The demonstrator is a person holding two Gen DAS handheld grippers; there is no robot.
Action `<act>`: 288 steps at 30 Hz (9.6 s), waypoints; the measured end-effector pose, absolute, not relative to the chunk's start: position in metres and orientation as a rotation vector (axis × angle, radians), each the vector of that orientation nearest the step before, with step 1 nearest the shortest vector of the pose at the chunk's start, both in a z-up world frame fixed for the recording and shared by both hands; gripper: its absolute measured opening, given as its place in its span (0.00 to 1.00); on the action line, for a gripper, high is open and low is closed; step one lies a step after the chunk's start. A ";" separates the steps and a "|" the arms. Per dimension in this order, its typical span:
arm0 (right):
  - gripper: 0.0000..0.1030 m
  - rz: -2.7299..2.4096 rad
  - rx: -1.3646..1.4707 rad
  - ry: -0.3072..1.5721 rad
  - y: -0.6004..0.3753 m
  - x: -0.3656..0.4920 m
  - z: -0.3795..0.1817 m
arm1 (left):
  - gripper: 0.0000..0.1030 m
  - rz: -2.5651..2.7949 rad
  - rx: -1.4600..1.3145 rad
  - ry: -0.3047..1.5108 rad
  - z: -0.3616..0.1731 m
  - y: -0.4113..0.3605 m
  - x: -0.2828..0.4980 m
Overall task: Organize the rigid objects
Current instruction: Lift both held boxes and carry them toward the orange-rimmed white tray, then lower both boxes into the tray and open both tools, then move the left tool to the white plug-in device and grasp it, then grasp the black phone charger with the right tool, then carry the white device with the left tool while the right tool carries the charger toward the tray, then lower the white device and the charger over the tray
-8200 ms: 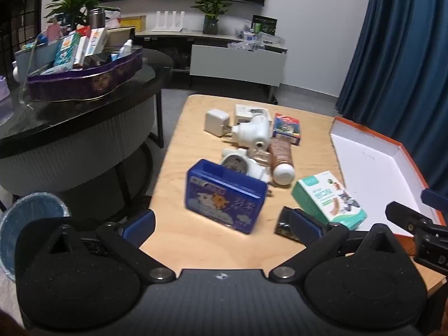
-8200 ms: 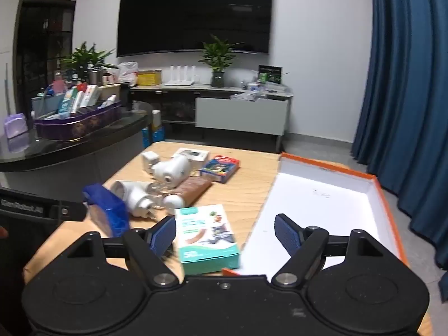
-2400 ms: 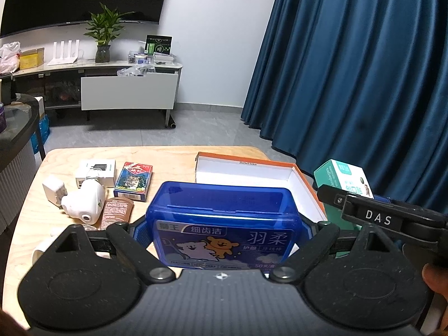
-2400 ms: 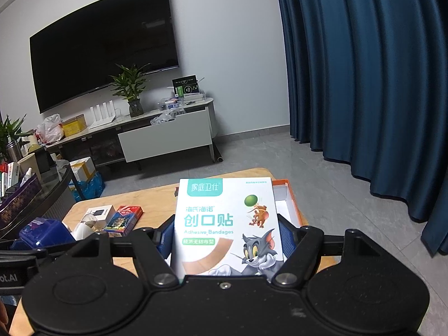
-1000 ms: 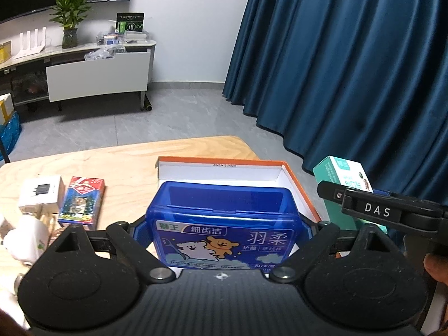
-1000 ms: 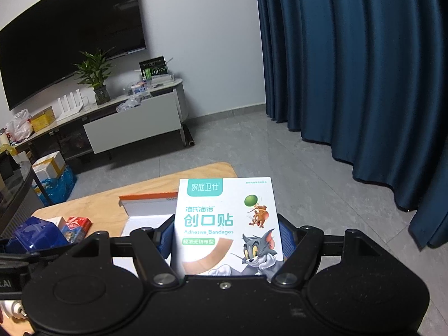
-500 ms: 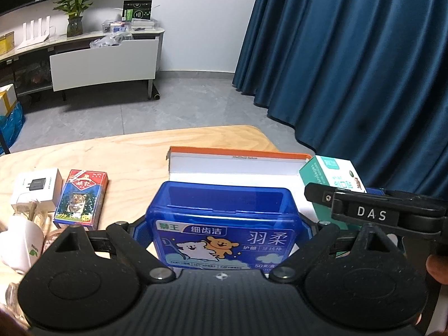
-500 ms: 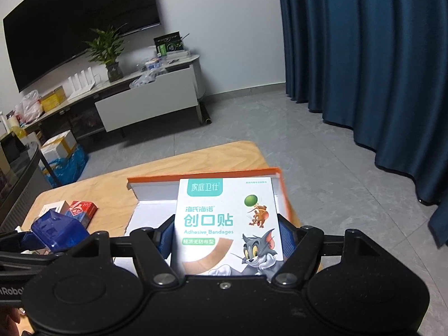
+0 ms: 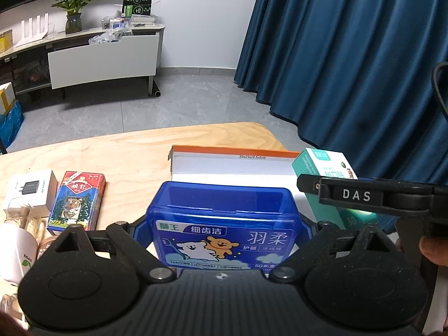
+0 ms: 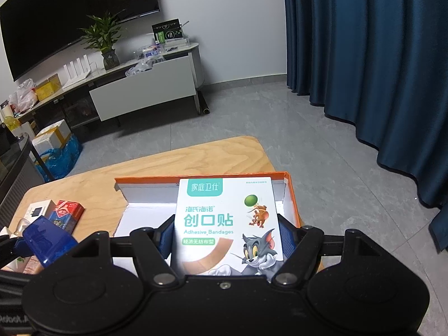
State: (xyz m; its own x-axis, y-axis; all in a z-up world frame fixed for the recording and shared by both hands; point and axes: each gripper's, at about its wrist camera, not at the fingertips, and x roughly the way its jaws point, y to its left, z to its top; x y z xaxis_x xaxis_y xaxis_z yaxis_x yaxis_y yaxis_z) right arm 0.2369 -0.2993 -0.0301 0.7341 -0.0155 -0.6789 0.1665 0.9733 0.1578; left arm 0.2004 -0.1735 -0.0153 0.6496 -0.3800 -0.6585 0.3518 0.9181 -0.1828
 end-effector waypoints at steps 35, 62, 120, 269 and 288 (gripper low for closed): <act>0.86 -0.145 0.248 0.583 -0.336 0.188 -0.001 | 0.96 -0.434 -0.025 0.775 -0.034 -0.212 0.235; 0.87 0.098 0.204 0.573 -0.233 0.110 0.018 | 0.99 -0.250 -0.092 0.627 0.033 -0.090 0.103; 0.87 0.492 0.010 0.792 -0.087 0.095 -0.044 | 0.70 -0.202 -0.109 0.669 -0.060 0.049 0.091; 0.42 -0.004 0.206 0.545 -0.289 0.081 0.019 | 0.69 -0.631 -0.061 0.579 0.005 -0.145 0.103; 0.42 -0.003 0.200 0.521 -0.288 0.083 0.028 | 0.69 -0.590 -0.056 0.569 0.010 -0.148 0.108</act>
State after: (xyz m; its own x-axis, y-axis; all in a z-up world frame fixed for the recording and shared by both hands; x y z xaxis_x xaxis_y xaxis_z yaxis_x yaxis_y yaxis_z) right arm 0.0828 -0.2881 0.0285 0.8679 0.0477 -0.4944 0.0535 0.9806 0.1886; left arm 0.1078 -0.1480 0.0101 0.6822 -0.5411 -0.4917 0.5112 0.8338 -0.2084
